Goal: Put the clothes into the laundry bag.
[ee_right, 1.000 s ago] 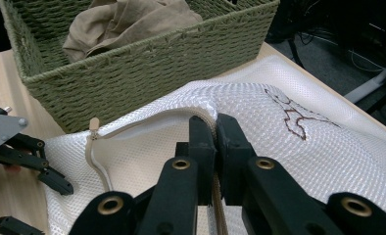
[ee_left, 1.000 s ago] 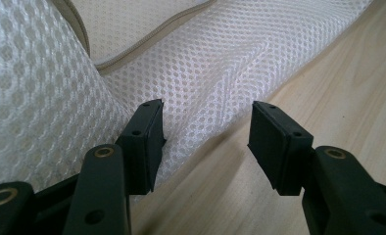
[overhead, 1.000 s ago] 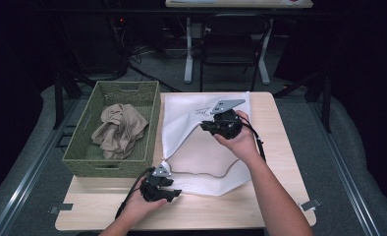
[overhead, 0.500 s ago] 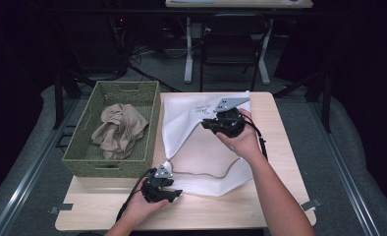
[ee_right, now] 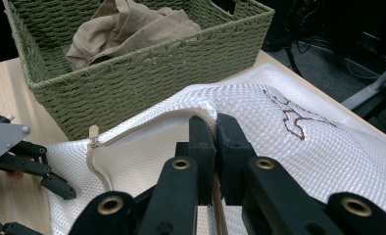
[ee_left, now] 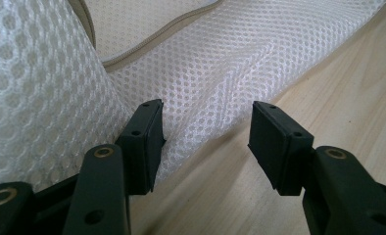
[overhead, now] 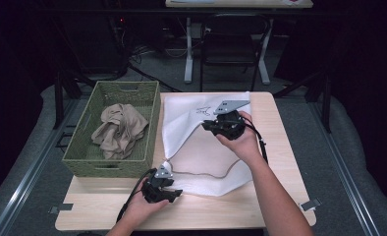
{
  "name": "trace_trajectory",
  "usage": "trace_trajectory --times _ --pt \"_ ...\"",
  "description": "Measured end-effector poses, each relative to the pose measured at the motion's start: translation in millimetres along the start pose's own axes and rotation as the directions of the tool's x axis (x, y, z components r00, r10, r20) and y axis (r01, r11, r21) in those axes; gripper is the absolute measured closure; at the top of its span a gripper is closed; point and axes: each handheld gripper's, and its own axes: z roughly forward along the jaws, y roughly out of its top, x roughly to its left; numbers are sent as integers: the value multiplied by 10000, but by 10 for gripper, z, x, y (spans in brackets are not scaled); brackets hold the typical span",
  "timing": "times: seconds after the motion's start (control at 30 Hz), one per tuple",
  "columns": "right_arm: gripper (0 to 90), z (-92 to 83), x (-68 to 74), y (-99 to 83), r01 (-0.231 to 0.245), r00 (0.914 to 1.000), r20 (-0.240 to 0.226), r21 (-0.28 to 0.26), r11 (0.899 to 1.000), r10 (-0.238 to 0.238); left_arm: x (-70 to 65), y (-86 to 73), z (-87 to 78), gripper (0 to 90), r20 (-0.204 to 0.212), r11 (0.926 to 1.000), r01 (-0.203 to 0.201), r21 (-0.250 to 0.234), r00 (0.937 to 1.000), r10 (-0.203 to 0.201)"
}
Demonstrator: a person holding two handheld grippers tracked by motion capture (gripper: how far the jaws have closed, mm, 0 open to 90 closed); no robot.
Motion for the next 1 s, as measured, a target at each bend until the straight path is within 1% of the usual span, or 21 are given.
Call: trace_trajectory --times 0.13,0.2,0.27,0.37,0.4,0.43,0.47,0.53,0.57,0.77,0.8,0.83,0.9,0.97,1.0 --pt "865 -1 8 0 30 10000 35 15 10000 -30 6 2 -6 468 94 10000 42 34 9999 -43" --pt "864 -7 9 0 41 10000 47 10 10000 -41 7 3 -10 470 107 10000 96 -22 9999 -96" --pt "864 -13 7 1 26 10000 48 1 10000 -26 12 9 -26 475 226 9999 160 -22 9996 -159" --pt "864 -11 8 -4 21 10000 57 5 10000 -21 5 16 -53 476 201 9997 193 -140 9996 -191" --pt "864 -10 8 -7 18 10000 60 4 10000 -18 0 20 -65 476 255 9996 196 -197 9995 -191" --pt "863 -8 5 -9 24 10000 56 -6 10000 -24 -10 25 -80 476 223 9995 203 -262 9996 -197" --pt "864 -8 1 -11 8 10000 56 -4 10000 -8 -11 33 -99 476 232 9996 101 -258 9997 -95" --pt "864 -12 -12 -14 -54 10000 48 -17 10000 54 -31 44 -127 476 212 9991 176 -391 9996 -168" --pt "864 -15 -19 -15 -63 10000 64 -36 10000 63 -36 50 -145 476 205 9990 144 -429 9997 -135" --pt "864 -44 -42 -18 -143 9998 101 -140 9998 144 -80 94 -253 473 220 9975 391 -592 9990 -379" --pt "864 -47 -43 -18 -156 9998 111 -147 9998 157 -84 100 -269 473 194 9977 357 -577 9992 -346" --pt "864 -49 -43 -19 -162 9998 112 -155 9997 164 -101 107 -292 473 164 9971 430 -627 9990 -420" --pt "863 -54 -46 -22 -161 9998 121 -157 9997 162 -112 122 -341 470 115 9973 338 -650 9994 -331" --pt "863 -57 -49 -23 -180 9998 124 -164 9997 182 -128 134 -384 469 72 9962 369 -787 9993 -365" --pt "863 -59 -50 -23 -178 9997 136 -173 9997 180 -130 141 -410 468 25 9963 323 -802 9995 -322"
